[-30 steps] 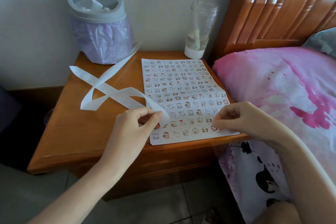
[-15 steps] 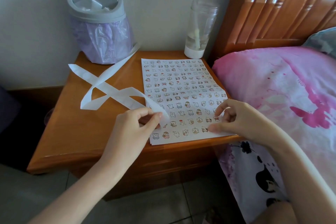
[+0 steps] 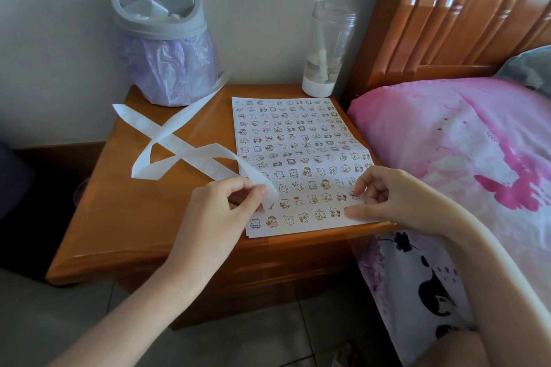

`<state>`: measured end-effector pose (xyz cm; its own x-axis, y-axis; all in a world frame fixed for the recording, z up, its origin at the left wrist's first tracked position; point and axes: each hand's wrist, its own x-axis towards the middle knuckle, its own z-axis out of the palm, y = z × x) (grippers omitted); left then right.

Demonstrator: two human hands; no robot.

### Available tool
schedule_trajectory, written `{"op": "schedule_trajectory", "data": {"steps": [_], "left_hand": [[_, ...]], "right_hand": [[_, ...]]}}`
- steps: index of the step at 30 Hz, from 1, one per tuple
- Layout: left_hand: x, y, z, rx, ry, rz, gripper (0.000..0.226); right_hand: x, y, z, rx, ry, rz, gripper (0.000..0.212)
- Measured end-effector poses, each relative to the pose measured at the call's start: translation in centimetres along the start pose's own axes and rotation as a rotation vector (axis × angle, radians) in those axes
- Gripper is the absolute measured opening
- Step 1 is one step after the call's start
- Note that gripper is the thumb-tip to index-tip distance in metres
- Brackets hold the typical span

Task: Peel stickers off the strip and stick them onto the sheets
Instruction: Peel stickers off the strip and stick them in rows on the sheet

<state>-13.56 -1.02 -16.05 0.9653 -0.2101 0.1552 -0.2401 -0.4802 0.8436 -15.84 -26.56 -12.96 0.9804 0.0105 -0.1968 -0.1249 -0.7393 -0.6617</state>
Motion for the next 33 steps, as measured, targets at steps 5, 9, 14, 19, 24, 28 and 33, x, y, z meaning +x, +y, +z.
{"op": "schedule_trajectory", "data": {"steps": [5,9,14,19,24,28,33], "left_hand": [[0.0,0.0,0.0,0.009,-0.003,-0.001,0.014],[0.1,0.0,0.0,0.008,-0.004,-0.001,0.012],[0.2,0.0,-0.2,-0.026,-0.002,-0.020,0.015],[0.4,0.5,-0.7,-0.161,0.037,-0.051,0.021],[0.5,1.7,-1.3,-0.293,0.083,-0.021,0.017],[0.4,2.1,-1.3,-0.337,0.071,-0.026,0.018],[0.6,1.8,-1.3,-0.367,0.070,-0.037,0.023]], "right_hand": [[-0.1,0.1,-0.4,0.018,-0.046,-0.018,0.026],[0.5,0.2,0.4,-0.014,0.069,0.011,0.029],[0.3,0.2,0.7,-0.060,0.135,-0.020,0.011],[-0.1,-3.5,3.1,0.141,0.345,-0.340,0.003],[0.1,-5.8,5.9,0.144,0.288,-0.512,0.015],[0.3,-6.2,6.3,0.258,0.277,-0.523,0.014],[0.2,-6.2,6.2,0.360,0.259,-0.476,0.011]]}}
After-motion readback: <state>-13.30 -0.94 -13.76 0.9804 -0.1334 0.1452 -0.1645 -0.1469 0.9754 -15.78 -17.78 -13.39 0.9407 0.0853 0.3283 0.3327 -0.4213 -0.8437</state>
